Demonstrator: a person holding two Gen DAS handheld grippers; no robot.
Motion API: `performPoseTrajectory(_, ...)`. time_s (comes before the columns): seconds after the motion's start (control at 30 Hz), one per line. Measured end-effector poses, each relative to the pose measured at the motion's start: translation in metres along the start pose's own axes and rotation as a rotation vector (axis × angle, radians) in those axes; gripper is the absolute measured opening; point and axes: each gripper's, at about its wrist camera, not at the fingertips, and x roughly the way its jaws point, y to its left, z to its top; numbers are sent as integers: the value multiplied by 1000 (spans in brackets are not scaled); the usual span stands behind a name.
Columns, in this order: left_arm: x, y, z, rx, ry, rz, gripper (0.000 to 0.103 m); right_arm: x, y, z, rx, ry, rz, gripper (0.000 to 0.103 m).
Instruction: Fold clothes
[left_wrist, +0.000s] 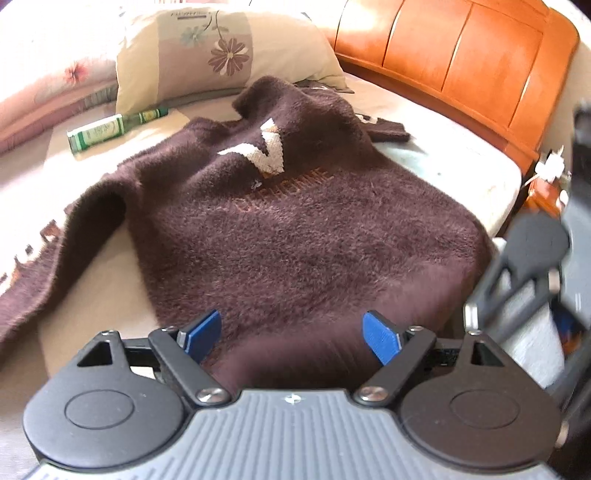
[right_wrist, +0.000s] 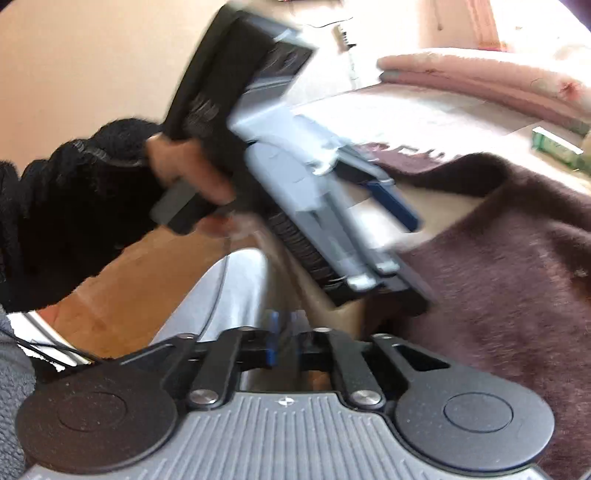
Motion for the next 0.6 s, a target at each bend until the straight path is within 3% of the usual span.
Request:
performPoseTrajectory(0.13,-10,0,-3,4,-7,15,84,-23,-19,5,69,-13,8,16)
performPoseTrajectory(0.27,-14,-14,-3,40,-22,-16,86,-53,-47,-24,102,22,-119,17)
performPoseTrajectory(0.47,5,-49,8,157,-6,61,87,-77,-78,-84,236,118,-322,30)
performPoseTrajectory(0.57,24,-52,21,144,-16,77,88,-78,-95,-100,315,97,-387,42)
performPoseTrajectory(0.6,33,-50,26,127,-21,77,88,-72,-103,-101,328,85,-399,54)
